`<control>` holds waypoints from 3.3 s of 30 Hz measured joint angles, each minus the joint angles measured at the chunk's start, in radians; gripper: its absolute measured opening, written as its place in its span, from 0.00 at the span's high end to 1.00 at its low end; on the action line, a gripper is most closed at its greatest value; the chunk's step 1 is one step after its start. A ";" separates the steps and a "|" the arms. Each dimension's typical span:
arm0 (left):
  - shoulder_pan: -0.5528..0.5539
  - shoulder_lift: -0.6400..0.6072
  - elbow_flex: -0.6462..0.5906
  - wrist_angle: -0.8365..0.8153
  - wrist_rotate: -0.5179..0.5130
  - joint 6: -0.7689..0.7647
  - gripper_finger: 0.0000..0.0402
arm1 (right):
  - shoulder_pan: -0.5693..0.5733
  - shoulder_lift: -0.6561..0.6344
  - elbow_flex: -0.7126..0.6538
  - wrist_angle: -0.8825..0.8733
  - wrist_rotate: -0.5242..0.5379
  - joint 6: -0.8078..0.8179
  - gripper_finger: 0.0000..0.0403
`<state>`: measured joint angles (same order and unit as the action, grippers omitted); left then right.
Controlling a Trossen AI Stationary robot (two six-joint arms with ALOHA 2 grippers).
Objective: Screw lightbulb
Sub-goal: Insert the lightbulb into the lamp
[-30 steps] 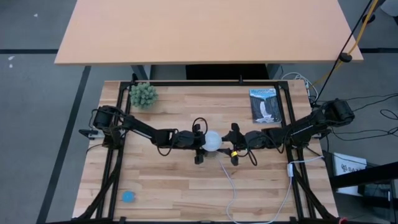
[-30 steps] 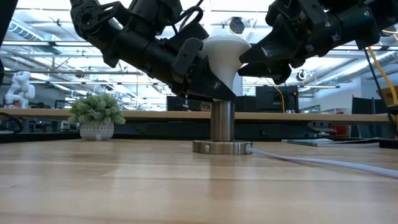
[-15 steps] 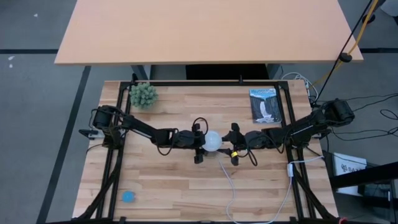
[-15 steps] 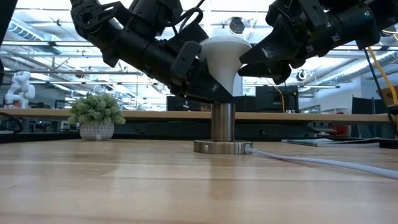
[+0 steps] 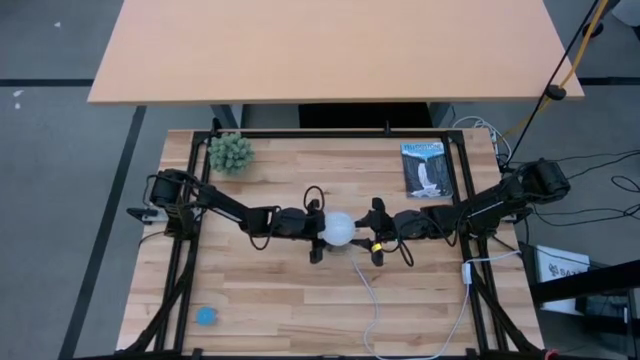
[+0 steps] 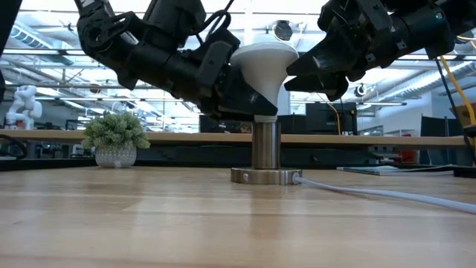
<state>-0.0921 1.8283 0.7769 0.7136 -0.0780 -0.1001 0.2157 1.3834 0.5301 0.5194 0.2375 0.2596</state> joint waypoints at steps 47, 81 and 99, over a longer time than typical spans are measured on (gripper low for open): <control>-0.003 0.000 0.001 0.041 0.114 -0.021 0.50 | 0.000 -0.001 0.000 -0.075 0.001 -0.036 0.50; 0.003 0.000 0.002 0.036 0.113 -0.029 0.50 | 0.001 0.120 0.000 0.089 -0.074 -0.041 1.00; -0.003 0.000 0.002 0.025 0.111 -0.023 0.50 | -0.007 0.116 0.000 0.083 0.038 -0.051 1.00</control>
<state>-0.0948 1.8286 0.7788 0.7390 0.0334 -0.1230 0.2089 1.4994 0.5297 0.6021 0.2757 0.2083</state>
